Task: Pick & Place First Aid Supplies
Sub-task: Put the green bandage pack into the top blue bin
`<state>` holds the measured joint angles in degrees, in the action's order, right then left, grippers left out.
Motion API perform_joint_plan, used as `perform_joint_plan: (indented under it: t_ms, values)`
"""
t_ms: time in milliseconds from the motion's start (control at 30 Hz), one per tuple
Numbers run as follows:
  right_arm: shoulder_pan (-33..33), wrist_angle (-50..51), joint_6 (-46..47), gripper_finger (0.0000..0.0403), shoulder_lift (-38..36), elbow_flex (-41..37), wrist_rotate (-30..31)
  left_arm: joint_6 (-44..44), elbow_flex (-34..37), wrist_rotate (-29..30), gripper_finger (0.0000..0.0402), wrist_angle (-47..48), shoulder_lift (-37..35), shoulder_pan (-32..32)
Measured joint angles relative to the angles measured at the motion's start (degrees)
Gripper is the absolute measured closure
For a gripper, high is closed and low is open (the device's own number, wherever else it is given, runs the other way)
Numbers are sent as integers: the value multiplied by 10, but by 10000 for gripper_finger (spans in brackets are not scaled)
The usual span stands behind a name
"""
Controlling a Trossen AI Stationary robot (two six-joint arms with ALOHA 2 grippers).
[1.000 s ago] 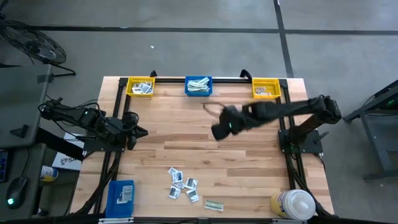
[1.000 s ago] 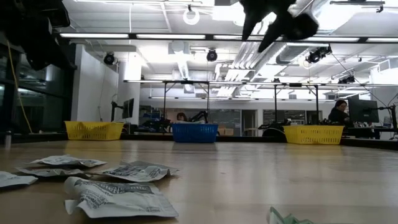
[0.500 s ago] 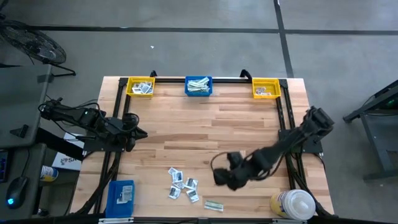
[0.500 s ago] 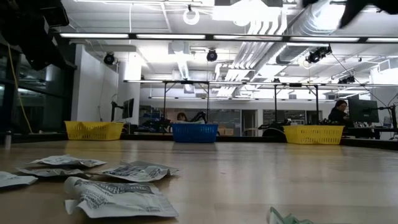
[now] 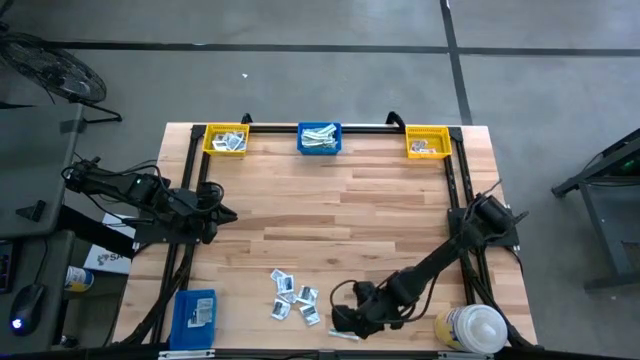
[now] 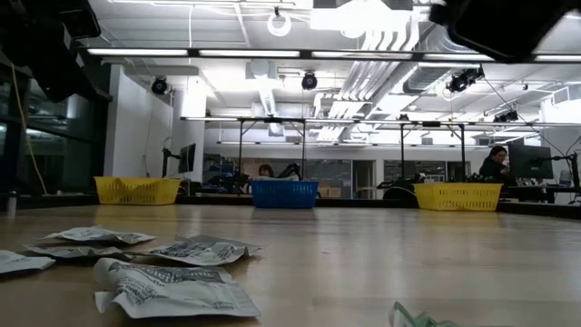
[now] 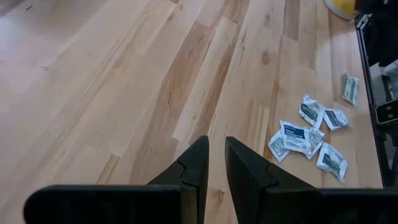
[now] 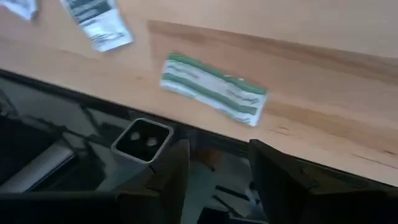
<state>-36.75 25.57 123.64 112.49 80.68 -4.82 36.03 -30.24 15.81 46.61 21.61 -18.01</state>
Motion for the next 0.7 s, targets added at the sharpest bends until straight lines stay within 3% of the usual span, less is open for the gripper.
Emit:
perform_joint_plan:
  t_ms: [267,700]
  values:
    - [-9,25,27,268,3,0,-24,1,0,-16,348,0,0,0]
    - [-7,-2,37,269,56,3,-45,0,0,-21,348,4,0,0]
